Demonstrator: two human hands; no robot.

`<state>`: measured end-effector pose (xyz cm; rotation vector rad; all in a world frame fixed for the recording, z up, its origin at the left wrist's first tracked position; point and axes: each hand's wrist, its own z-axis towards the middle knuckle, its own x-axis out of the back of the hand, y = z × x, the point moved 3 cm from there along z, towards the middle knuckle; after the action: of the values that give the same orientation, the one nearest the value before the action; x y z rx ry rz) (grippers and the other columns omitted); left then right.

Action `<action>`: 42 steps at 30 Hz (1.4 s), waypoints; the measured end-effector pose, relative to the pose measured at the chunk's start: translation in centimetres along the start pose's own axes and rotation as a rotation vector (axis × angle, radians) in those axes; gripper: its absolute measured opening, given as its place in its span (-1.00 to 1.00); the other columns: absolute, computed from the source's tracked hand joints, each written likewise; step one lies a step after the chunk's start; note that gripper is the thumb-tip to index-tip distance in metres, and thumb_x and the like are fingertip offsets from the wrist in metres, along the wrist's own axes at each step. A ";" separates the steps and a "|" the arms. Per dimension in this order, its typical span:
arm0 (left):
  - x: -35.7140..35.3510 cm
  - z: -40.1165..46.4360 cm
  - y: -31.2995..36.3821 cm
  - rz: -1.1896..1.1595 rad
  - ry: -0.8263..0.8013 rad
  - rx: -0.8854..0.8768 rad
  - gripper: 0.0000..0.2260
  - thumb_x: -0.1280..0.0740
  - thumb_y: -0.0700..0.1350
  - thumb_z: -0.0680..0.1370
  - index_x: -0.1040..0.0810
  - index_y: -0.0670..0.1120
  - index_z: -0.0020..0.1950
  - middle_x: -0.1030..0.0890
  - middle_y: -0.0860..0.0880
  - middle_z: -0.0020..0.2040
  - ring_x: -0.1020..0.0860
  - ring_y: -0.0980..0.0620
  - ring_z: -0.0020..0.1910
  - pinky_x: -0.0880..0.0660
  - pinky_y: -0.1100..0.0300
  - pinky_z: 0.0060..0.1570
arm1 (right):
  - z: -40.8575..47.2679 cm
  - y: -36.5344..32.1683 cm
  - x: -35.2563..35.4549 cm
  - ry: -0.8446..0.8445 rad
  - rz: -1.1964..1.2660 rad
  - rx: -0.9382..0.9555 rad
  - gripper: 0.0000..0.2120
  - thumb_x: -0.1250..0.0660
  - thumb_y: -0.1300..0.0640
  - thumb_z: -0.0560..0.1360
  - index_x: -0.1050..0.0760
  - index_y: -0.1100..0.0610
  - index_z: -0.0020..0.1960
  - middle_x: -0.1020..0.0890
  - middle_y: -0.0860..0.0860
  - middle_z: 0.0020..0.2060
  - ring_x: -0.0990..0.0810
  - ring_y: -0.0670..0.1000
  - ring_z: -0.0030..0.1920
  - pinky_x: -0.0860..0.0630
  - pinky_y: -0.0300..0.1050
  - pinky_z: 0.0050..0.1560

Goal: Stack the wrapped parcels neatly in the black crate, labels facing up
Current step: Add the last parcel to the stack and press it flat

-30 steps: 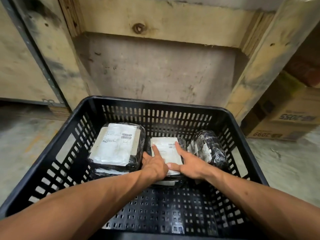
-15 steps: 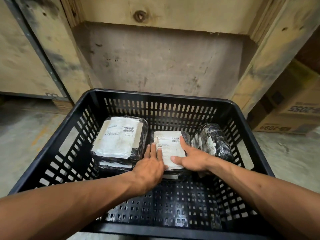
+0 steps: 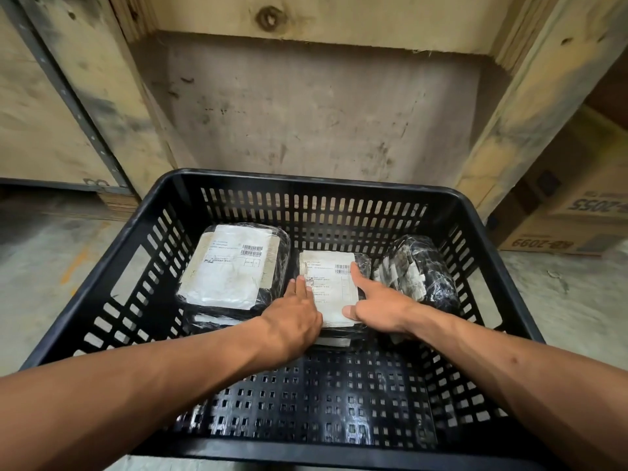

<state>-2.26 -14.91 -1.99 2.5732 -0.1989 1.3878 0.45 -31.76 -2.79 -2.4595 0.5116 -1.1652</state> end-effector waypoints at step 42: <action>1.3 4.2 10.5 -1.247 0.265 -0.163 -0.64 -0.54 -0.15 0.50 -0.65 -0.19 0.27 -0.70 0.07 0.04 -0.62 0.20 -0.03 -0.47 0.37 0.07 | -5.9 1.7 12.4 0.299 -0.856 0.336 -0.71 -0.45 -0.04 0.54 -0.69 -0.22 0.26 -0.67 -0.23 0.28 -0.50 -0.11 0.43 0.06 0.11 0.61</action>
<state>-0.46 -26.09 -1.88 1.6744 1.0736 1.0422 2.87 -40.07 8.07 -2.2300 -0.7012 -1.7560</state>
